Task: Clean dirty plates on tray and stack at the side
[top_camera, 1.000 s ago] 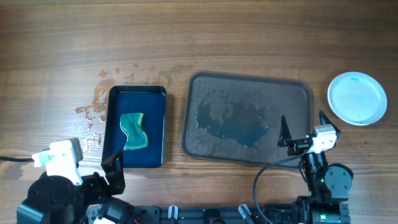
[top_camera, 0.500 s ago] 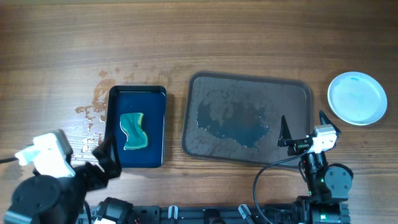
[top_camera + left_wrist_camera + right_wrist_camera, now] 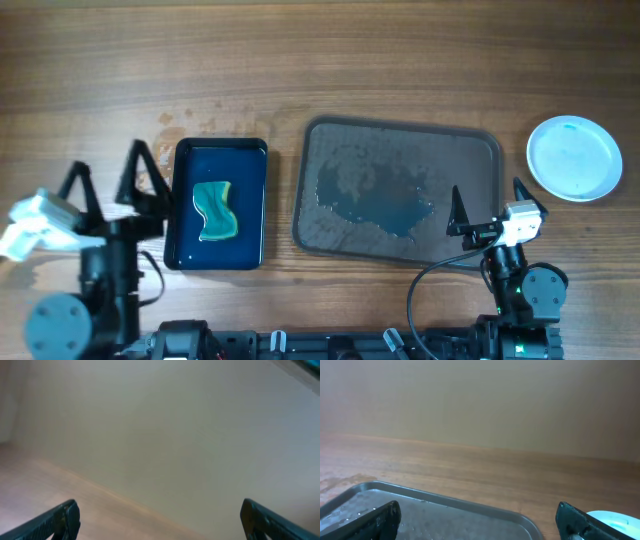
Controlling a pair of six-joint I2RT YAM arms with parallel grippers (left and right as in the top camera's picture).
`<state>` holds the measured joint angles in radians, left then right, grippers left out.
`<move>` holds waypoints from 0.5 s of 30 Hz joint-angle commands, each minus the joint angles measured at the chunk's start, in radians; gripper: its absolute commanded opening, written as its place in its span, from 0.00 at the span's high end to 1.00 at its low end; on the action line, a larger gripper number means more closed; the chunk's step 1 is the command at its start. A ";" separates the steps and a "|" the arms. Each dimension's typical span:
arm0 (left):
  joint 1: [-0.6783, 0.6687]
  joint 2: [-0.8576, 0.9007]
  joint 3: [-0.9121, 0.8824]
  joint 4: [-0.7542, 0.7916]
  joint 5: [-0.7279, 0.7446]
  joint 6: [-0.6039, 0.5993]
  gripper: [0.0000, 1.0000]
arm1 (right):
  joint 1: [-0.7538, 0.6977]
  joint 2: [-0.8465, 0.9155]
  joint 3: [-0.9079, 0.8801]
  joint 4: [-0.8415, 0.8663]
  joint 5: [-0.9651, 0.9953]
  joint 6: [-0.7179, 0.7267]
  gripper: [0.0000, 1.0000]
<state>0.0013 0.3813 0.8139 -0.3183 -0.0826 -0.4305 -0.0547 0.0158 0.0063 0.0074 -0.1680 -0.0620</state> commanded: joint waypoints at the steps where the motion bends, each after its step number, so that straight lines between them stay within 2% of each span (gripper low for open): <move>1: 0.007 -0.129 -0.216 0.141 0.078 0.004 0.00 | 0.005 -0.011 -0.001 0.005 -0.009 -0.010 0.00; 7: 0.008 -0.306 -0.491 0.330 0.093 0.005 0.00 | 0.005 -0.011 -0.001 0.005 -0.009 -0.010 0.00; 11: 0.009 -0.378 -0.563 0.352 0.093 0.005 0.00 | 0.005 -0.011 -0.001 0.005 -0.009 -0.010 0.00; 15: 0.019 -0.378 -0.591 0.410 0.093 0.005 0.00 | 0.005 -0.011 -0.001 0.005 -0.009 -0.010 0.00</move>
<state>0.0059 0.0174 0.2466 0.0578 -0.0002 -0.4305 -0.0547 0.0154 0.0063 0.0074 -0.1680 -0.0624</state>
